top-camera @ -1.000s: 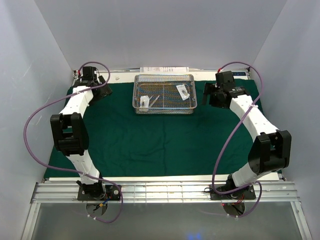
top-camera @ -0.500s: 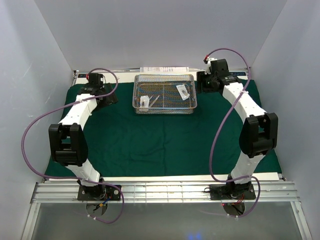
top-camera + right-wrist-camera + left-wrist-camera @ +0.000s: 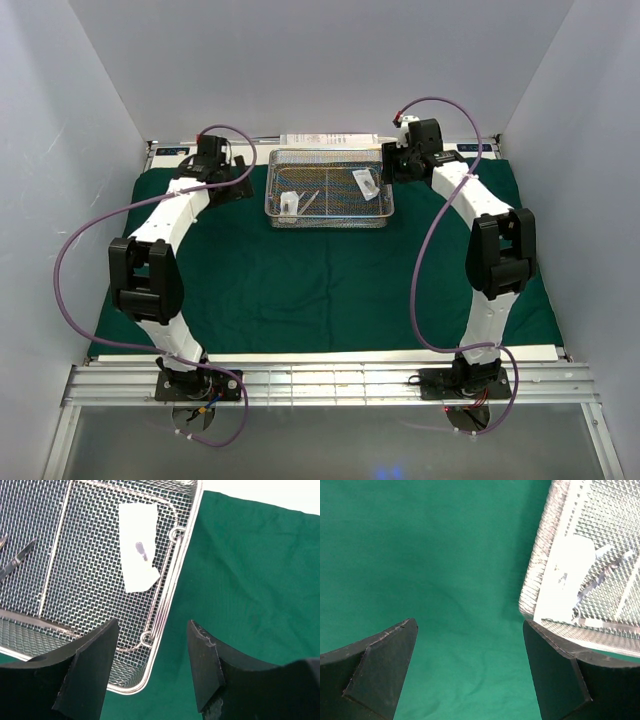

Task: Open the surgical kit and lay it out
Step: Pick up the medical item from the container.

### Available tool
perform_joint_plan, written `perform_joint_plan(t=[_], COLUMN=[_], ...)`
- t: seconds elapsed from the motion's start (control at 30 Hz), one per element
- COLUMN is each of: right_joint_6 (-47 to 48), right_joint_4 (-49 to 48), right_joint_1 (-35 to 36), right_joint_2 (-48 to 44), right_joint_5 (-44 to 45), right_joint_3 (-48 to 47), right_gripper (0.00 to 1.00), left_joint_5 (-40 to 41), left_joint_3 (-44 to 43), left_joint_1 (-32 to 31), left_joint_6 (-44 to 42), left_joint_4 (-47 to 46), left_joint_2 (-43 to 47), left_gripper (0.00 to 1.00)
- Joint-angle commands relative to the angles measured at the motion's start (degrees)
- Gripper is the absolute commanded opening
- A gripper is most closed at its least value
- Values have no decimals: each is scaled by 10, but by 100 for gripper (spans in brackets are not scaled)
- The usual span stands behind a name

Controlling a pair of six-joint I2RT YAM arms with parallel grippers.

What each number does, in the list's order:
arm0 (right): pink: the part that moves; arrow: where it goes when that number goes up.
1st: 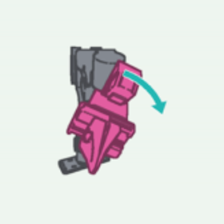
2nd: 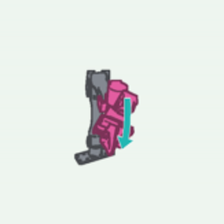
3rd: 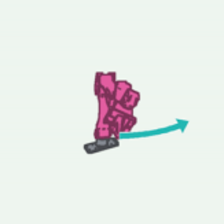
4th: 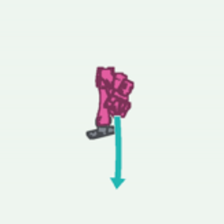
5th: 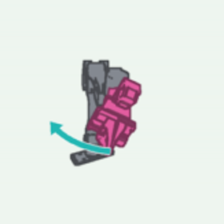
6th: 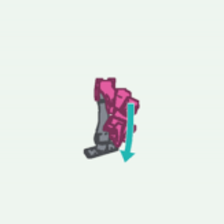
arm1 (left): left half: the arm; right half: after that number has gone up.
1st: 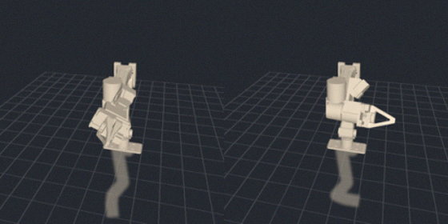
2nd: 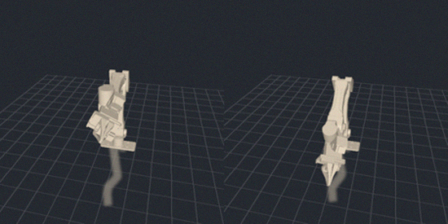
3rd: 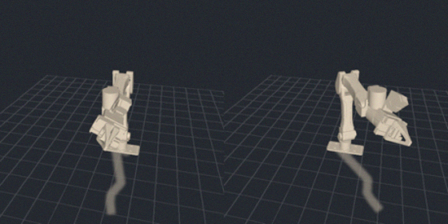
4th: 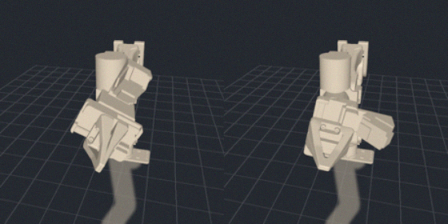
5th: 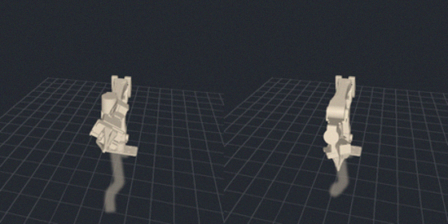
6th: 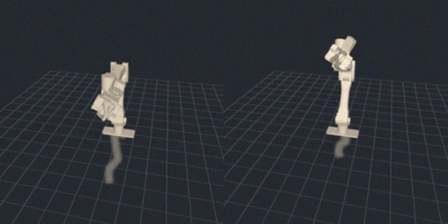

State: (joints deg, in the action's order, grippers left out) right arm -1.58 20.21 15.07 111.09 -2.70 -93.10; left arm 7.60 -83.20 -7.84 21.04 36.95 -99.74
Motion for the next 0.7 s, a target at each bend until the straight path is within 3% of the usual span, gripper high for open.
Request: perform_joint_plan(t=[0.0, 0.1, 0.2, 0.4, 0.67], right_joint_6=[-22, -33, -36, 81, 109], right_joint_4=[-30, -20, -17, -50, -104], right_joint_1=[0, 0, 3, 45, 73], right_joint_2=[-4, 5, 18, 47, 107], right_joint_5=[24, 59, 35, 19, 43], right_joint_3=[-5, -9, -22, -39, -55], right_gripper=[63, 60, 58, 57, 51], left_joint_5=[-11, -7, -9, 0, 6], left_joint_3=[-16, -12, -19, -7, 28], left_joint_1=[-14, -15, -17, -17, -17], left_joint_6=[-6, -3, 1, 8, 11], left_joint_4=[0, -2, -3, -3, -2], left_joint_2=[-1, -2, -9, 3, 23], left_gripper=[98, 98, 98, 98, 98])
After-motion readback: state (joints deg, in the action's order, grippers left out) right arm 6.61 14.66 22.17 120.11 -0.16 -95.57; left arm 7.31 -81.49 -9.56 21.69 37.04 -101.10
